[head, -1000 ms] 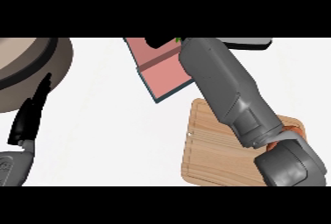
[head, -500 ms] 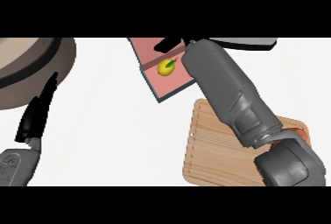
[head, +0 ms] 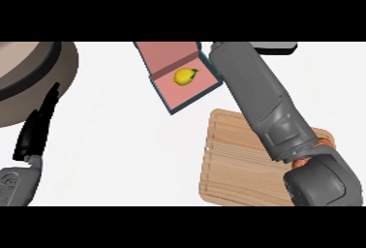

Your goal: Pick the lemon from the cutting board and place it in the cardboard box

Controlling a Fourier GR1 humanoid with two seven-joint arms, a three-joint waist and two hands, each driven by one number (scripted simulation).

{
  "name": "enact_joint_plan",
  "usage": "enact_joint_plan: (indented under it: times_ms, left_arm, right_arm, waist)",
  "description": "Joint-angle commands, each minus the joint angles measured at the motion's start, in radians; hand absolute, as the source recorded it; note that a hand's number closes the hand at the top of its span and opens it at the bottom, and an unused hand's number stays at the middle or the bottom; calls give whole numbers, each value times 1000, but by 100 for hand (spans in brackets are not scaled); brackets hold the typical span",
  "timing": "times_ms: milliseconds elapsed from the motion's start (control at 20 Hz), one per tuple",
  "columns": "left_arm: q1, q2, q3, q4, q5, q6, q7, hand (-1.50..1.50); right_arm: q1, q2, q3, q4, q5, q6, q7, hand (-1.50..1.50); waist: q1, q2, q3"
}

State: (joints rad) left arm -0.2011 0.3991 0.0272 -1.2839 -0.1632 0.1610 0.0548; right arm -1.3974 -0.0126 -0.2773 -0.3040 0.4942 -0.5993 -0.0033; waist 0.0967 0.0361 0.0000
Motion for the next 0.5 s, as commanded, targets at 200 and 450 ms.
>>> enact_joint_plan:
  times_ms: [200, 450]
  left_arm:
    - [16, 35, 45, -5, 10, -14, 40, 0]
    - [107, 45, 74, -41, 29, -27, -8, 0]
  right_arm:
    - [55, -85, -115, -29, -127, 92, -161, -150]
    - [144, -214, -131, -44, -151, 198, -191, -150]
  waist:
    - [-55, -21, 1]
    - [-74, -32, 1]
